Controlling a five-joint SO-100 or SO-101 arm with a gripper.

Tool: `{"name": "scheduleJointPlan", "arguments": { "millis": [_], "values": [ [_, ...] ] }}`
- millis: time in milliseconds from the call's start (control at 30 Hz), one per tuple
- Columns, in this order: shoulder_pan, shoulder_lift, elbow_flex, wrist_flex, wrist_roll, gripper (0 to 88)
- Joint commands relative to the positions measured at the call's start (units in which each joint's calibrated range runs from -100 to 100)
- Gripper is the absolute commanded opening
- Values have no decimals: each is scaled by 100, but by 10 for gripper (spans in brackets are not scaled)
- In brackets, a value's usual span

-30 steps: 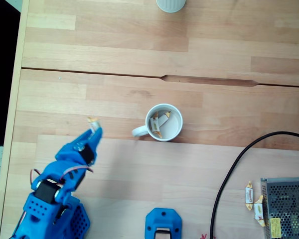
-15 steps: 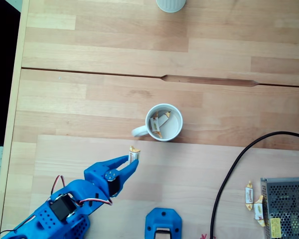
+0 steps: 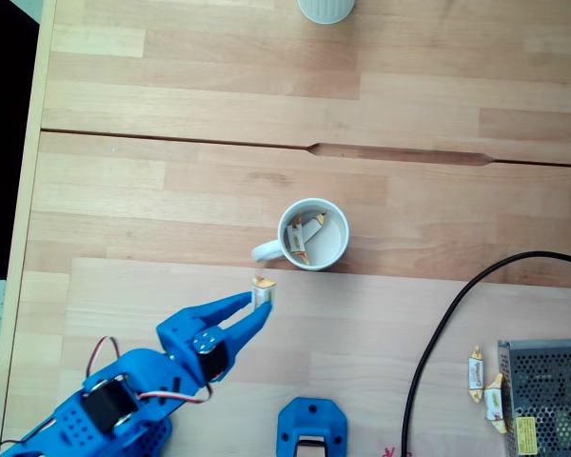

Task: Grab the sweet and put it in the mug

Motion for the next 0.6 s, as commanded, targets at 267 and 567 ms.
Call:
{"name": "scheduleJointPlan", "arguments": {
  "millis": [267,567],
  "values": [
    [417,2446,-1096,-67,20,33],
    [-164,3487,-2176,-67,20,33]
  ]
}}
